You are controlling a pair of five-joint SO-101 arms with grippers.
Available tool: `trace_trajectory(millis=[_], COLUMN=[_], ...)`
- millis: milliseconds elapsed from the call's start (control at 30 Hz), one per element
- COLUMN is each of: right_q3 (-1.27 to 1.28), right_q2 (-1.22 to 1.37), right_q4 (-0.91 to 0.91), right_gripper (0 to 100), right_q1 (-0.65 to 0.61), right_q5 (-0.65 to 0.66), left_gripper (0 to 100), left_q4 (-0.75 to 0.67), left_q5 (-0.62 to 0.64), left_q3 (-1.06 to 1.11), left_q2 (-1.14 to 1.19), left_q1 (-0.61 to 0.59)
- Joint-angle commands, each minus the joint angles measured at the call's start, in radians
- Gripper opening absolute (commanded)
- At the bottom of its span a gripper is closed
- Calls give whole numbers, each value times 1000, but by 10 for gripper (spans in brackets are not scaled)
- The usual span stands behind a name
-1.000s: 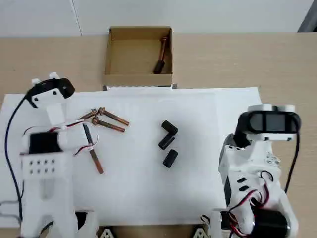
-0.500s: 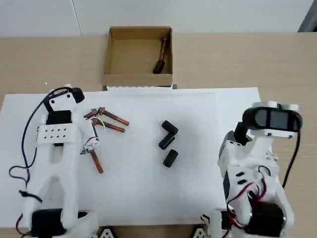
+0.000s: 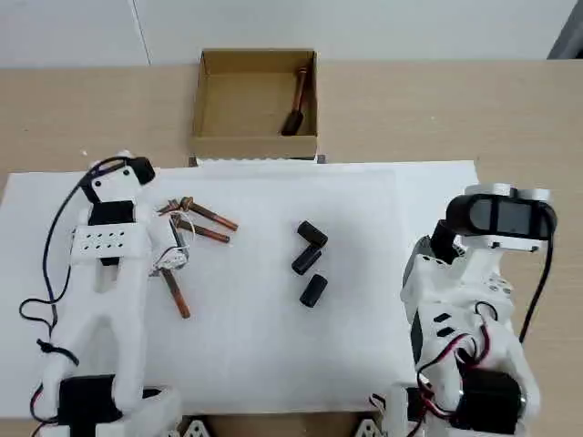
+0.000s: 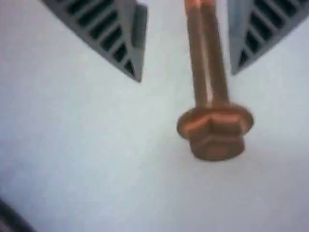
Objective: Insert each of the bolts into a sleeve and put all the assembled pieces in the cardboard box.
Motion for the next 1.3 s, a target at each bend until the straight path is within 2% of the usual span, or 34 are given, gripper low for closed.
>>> trace_trajectory(millis=[0,433,1000,1167,1267], right_q3=[-8,-8,-5,-5,-8], right_q2=[-8,-8,-8,-10,-10], right_q4=[-21,-19,-16,-16,-18], right_gripper=[3,3,3,3,3], right_q1=[4,4,2,5,4], right_q5=[-3,-5,-5,-6,-6], left_gripper=[115,115,113,3,5], left_q4=[-38,-71,-221,-213,-203], left_q5=[2,2,2,2,3], left_q3=[5,73,196,188,186], left_q2=[-3,-3,-3,-9,-12], left_q1=[0,0,-20,-18,-17])
